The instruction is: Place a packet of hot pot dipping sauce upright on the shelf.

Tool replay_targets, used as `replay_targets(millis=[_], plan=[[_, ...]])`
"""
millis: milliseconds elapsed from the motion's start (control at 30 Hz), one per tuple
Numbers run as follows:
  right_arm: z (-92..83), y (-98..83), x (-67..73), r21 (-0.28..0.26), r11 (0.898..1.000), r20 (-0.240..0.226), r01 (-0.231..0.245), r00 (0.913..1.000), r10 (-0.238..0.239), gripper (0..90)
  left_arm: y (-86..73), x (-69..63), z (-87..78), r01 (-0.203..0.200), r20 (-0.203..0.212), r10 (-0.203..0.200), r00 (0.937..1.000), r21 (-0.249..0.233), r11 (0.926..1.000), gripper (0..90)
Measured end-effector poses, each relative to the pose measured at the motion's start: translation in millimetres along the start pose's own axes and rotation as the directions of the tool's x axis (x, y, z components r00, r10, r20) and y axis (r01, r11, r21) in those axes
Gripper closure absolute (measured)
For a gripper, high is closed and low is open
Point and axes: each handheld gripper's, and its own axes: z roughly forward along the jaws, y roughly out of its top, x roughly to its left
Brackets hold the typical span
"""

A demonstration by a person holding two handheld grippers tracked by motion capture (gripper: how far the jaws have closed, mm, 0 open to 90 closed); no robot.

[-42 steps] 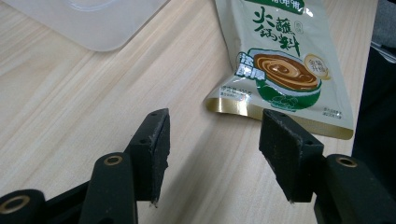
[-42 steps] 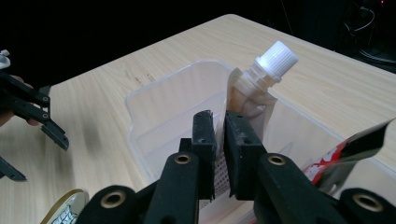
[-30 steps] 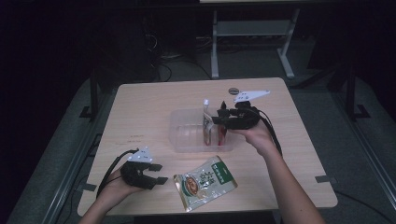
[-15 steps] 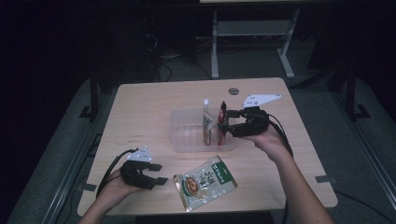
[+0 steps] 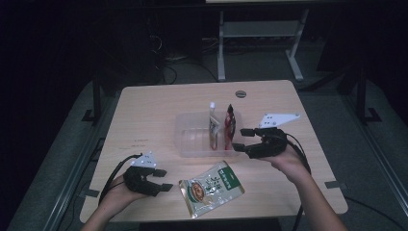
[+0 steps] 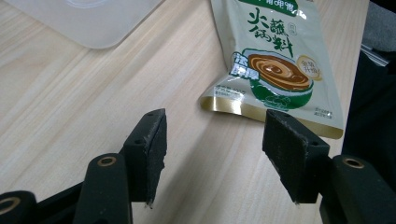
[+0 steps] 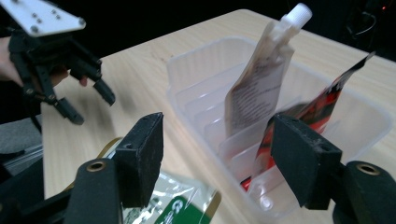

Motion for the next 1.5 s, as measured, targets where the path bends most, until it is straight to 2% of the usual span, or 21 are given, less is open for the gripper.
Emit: replay_targets(millis=[67,100,233,333,400,433,500,633,700,867,1000,1167,1233,1267,1300,1367,1500], plan=[[-2.3,-5.6,2.7,0.002,1.000,-0.002,0.000,1.0000,0.000,33.8,0.3,-1.2,0.6,0.006,0.005,-0.006,1.0000,0.002,1.0000,39.6],[-2.9,-7.6,3.3,0.001,1.000,-0.006,0.001,1.0000,-0.001,33.9,0.8,-0.8,0.6,-0.009,0.003,0.009,1.0000,0.003,1.0000,39.6],[-5.2,-17.2,6.1,0.015,1.000,0.000,0.009,1.0000,-0.009,34.0,1.6,-2.0,1.5,-0.009,0.017,0.009,0.9998,0.011,0.9999,39.9],[-7.2,-24.4,7.6,0.020,1.000,-0.006,0.009,0.9999,-0.009,34.0,1.6,-4.0,1.9,0.001,0.025,-0.002,0.9997,0.007,1.0000,40.3],[-9.1,-30.2,8.9,0.025,1.000,-0.006,0.006,1.0000,-0.006,34.0,2.3,-4.7,1.3,-0.015,0.027,0.015,0.9995,0.010,0.9998,40.9],[-9.8,-33.1,9.6,0.028,1.000,-0.006,0.006,1.0000,-0.006,34.0,2.4,-6.8,1.5,-0.002,0.035,0.002,0.9994,0.007,1.0000,41.7],[-11.1,-38.6,10.9,0.039,0.999,-0.007,0.002,1.0000,-0.002,34.0,3.5,-9.1,1.3,-0.018,0.048,0.017,0.9987,0.012,0.9998,44.3],[-14.3,-52.3,12.1,0.062,0.998,-0.003,-0.016,0.9999,0.017,34.1,6.9,-16.5,1.9,-0.022,0.076,0.022,0.9968,0.004,0.9997,51.6],[-16.1,-58.5,12.5,0.069,0.997,0.002,-0.029,0.9996,0.029,34.1,9.3,-22.1,2.4,-0.025,0.093,0.025,0.9953,-0.005,0.9997,59.4],[-21.5,-74.8,16.2,0.091,0.994,-0.001,-0.057,0.9984,0.057,34.1,14.5,-35.9,9.0,-0.041,0.162,0.040,0.9860,0.000,0.9992,78.6],[-23.4,-83.5,18.3,0.103,0.992,-0.010,-0.067,0.9976,0.068,34.1,17.8,-46.6,17.2,-0.052,0.196,0.048,0.9795,0.015,0.9985,87.3],[-17.0,-85.4,17.2,0.118,0.990,-0.019,-0.072,0.9970,0.075,34.2,21.1,-58.7,33.0,-0.073,0.209,0.062,0.9760,0.045,0.9963,89.5],[-15.0,-86.0,17.5,0.126,0.990,-0.022,-0.069,0.9971,0.073,34.2,21.6,-62.0,42.1,-0.074,0.229,0.057,0.9718,0.065,0.9952,89.4],[-14.4,-86.3,17.8,0.129,0.990,-0.022,-0.065,0.9974,0.068,34.2,21.9,-63.2,46.3,-0.086,0.233,0.066,0.9701,0.076,0.9933,89.4],[-14.0,-86.4,18.1,0.129,0.990,-0.025,-0.062,0.9975,0.066,34.2,22.3,-64.6,50.3,-0.100,0.232,0.077,0.9697,0.089,0.9910,89.4],[-13.6,-86.3,18.1,0.129,0.990,-0.025,-0.061,0.9976,0.065,34.2,23.1,-67.8,57.6,-0.132,0.205,0.105,0.9731,0.120,0.9840,89.3],[-12.3,-87.0,16.4,0.135,0.989,-0.022,-0.068,0.9972,0.071,34.2,22.4,-67.6,64.0,-0.145,0.168,0.119,0.9786,0.153,0.9776,89.3]])
